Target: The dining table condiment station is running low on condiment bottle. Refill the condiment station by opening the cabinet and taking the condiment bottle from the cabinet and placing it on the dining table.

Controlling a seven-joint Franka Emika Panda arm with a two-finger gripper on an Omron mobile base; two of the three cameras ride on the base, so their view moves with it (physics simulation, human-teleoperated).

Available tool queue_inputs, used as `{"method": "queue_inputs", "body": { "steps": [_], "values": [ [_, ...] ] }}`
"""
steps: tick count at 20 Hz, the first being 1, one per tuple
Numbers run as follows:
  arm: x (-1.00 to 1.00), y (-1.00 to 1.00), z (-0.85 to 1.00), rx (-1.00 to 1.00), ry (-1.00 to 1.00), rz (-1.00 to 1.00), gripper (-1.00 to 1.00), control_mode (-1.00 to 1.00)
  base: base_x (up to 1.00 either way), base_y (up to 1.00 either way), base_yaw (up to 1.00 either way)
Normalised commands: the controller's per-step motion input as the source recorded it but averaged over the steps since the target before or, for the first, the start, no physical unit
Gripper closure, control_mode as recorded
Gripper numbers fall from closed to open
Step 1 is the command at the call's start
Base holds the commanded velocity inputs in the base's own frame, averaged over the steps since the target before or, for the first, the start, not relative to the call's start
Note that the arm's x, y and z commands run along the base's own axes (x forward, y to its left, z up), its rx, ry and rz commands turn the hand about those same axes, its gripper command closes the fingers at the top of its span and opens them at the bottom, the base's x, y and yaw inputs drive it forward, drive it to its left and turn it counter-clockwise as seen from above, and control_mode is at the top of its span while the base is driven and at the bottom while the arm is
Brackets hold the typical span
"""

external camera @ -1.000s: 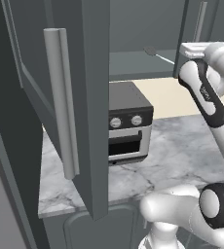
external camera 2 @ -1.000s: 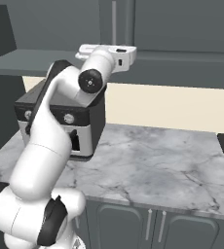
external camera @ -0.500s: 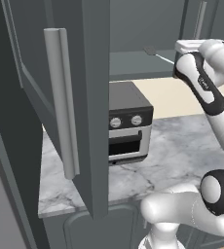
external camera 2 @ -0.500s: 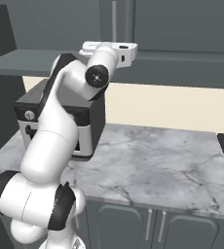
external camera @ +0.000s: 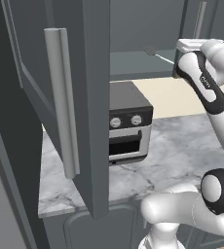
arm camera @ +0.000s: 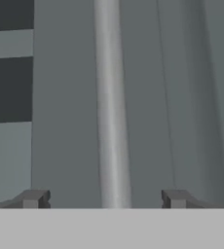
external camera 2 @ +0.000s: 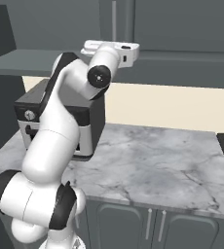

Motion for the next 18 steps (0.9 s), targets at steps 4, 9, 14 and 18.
{"method": "queue_inputs", "body": {
  "steps": [4,9,14,18],
  "values": [
    [0.39,0.00,-0.08,0.00,0.13,0.00,1.00,-1.00,0.00,0.00,0.00],
    [0.18,-0.03,-0.06,0.00,0.16,0.01,1.00,-1.00,0.00,0.00,0.00],
    [-0.42,-0.31,0.00,0.00,-0.06,0.00,1.00,-1.00,0.00,0.00,0.00],
    [-0.73,-0.62,0.00,0.00,-0.15,0.06,1.00,-1.00,0.00,0.00,0.00]
  ]
}}
